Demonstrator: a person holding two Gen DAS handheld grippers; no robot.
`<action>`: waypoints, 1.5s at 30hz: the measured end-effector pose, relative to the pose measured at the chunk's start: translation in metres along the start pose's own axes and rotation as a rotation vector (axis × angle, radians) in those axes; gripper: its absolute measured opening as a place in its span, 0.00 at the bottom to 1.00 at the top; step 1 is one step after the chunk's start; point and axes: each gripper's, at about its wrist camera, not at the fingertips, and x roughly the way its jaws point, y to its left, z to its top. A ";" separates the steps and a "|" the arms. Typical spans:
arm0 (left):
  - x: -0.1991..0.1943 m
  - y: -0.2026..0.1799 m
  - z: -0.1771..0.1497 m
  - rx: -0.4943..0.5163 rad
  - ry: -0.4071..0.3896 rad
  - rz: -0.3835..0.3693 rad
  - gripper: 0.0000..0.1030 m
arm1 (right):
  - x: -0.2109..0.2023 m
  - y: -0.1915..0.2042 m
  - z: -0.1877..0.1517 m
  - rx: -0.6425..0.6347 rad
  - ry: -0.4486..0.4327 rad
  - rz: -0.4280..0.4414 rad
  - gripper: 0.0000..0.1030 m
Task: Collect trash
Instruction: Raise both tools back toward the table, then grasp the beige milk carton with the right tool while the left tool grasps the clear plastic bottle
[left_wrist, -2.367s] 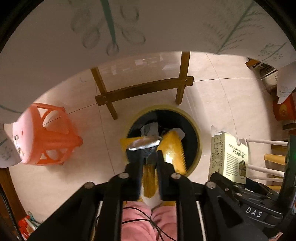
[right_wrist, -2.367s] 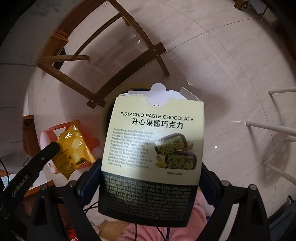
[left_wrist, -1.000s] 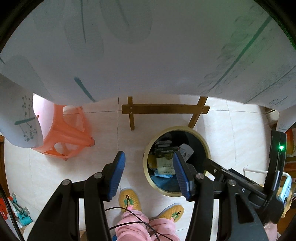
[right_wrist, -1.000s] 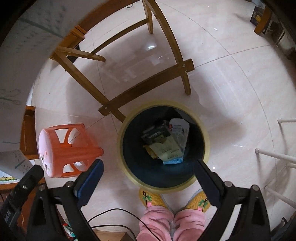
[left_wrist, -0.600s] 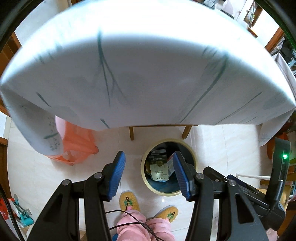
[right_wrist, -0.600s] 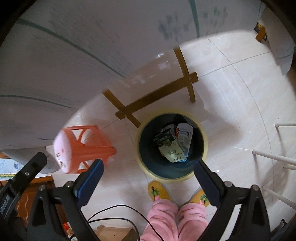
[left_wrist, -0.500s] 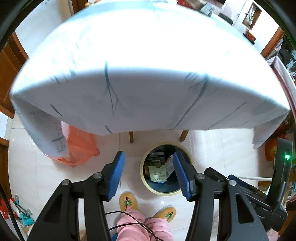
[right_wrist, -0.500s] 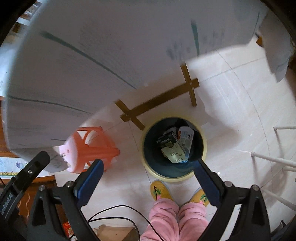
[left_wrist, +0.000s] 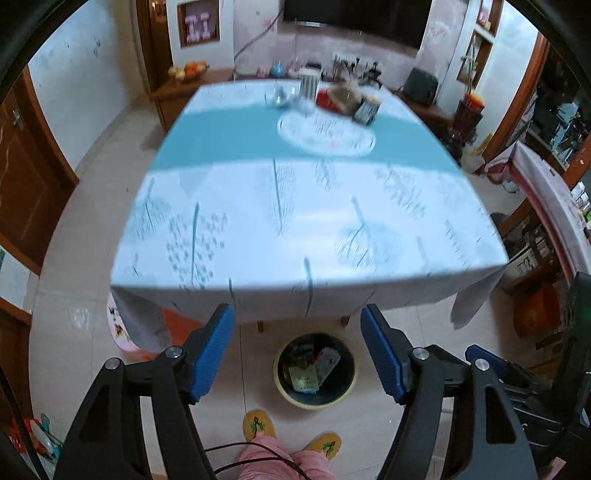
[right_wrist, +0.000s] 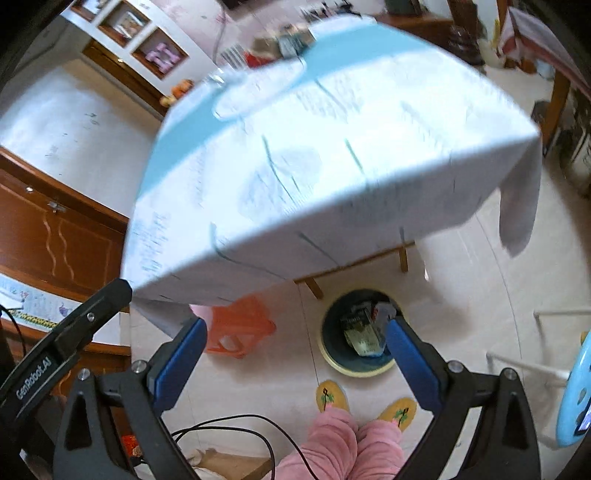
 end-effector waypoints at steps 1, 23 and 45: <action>-0.009 -0.004 0.004 0.002 -0.015 -0.001 0.69 | -0.008 0.002 0.003 -0.007 -0.010 0.005 0.95; -0.065 -0.006 0.125 -0.053 -0.153 -0.026 0.76 | -0.090 0.022 0.103 -0.153 -0.145 0.012 0.95; 0.207 0.068 0.395 -0.168 0.079 -0.136 0.76 | 0.046 0.068 0.363 0.118 -0.161 -0.138 0.72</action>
